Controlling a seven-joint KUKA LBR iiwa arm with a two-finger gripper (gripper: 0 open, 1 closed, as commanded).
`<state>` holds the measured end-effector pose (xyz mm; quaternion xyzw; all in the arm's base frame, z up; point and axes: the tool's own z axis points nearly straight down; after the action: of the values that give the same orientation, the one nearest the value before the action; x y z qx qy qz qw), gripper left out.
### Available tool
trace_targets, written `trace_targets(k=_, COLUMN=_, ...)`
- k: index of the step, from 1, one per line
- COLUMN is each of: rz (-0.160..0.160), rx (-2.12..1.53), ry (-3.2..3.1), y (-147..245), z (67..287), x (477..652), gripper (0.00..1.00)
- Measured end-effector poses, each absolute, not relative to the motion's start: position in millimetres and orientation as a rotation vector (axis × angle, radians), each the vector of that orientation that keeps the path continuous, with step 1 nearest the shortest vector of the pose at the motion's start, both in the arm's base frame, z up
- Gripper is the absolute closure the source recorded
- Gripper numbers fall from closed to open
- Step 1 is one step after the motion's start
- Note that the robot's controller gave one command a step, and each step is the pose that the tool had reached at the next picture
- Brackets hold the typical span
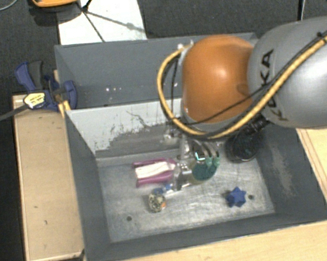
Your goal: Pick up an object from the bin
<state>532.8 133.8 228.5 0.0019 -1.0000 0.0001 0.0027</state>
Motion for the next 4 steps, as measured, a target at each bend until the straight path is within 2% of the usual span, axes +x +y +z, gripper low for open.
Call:
trace_targets(k=1, rz=-0.003, rx=-0.206, ry=-3.140, y=129.2, z=82.3, x=585.9, gripper=0.00)
trace_targets(k=2, rz=-0.003, rx=-0.101, ry=-3.147, y=134.7, z=101.4, x=580.6, gripper=0.00)
trace_targets(k=3, rz=-0.005, rx=-0.263, ry=-3.140, y=128.3, z=104.7, x=584.0, gripper=0.00)
trace_targets(k=4, rz=-0.005, rx=-0.479, ry=-3.110, y=130.4, z=73.4, x=587.4, gripper=0.00)
